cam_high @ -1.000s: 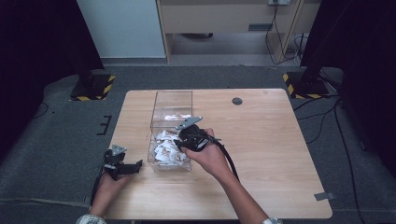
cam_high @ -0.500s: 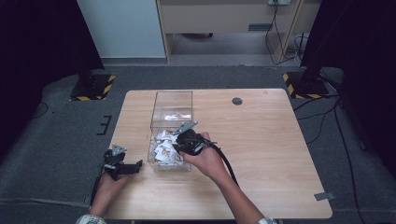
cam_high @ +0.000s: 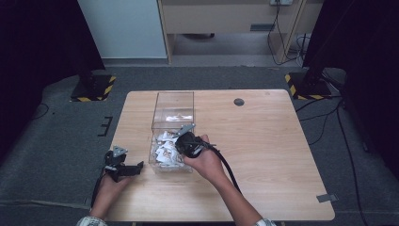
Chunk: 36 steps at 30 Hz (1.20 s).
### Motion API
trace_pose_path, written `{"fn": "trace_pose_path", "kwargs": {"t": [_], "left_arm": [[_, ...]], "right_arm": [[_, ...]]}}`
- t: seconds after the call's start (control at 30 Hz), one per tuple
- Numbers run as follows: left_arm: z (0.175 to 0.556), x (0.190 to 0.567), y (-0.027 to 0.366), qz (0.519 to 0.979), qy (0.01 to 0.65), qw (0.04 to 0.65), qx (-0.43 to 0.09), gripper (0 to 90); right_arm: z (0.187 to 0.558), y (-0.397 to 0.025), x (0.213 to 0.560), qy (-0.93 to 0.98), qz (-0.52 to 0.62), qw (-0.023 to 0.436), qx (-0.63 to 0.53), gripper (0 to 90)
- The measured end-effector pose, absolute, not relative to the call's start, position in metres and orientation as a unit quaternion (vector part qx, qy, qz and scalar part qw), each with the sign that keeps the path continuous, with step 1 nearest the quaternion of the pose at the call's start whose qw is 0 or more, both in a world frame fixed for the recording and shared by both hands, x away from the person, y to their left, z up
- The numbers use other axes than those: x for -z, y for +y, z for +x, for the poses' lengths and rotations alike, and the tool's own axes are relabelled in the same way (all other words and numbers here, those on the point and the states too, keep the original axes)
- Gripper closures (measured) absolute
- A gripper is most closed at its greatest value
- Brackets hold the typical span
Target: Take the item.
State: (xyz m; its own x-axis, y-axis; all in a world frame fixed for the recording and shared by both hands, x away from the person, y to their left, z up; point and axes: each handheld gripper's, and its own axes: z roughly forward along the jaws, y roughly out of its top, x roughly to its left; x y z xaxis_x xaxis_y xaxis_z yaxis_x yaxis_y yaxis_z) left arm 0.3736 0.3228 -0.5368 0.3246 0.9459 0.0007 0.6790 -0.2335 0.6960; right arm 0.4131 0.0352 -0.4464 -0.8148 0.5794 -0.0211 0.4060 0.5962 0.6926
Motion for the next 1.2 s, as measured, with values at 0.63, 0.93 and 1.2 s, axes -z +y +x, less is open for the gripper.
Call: {"fn": "trace_pose_path", "kwargs": {"t": [0.63, 0.93, 1.2], "left_arm": [[0.374, 0.537, 0.323, 0.755, 0.538, 0.305, -0.219, 0.0], [0.374, 0.537, 0.323, 0.755, 0.538, 0.305, -0.218, 0.0], [0.374, 0.537, 0.323, 0.755, 0.538, 0.305, -0.218, 0.0]], "right_arm": [[0.407, 0.028, 0.414, 0.871, 0.270, 0.132, -0.388, 89.5], [0.406, 0.017, 0.401, 0.862, 0.276, 0.135, -0.404, 89.5], [0.405, 0.007, 0.392, 0.857, 0.279, 0.143, -0.409, 89.6]]}}
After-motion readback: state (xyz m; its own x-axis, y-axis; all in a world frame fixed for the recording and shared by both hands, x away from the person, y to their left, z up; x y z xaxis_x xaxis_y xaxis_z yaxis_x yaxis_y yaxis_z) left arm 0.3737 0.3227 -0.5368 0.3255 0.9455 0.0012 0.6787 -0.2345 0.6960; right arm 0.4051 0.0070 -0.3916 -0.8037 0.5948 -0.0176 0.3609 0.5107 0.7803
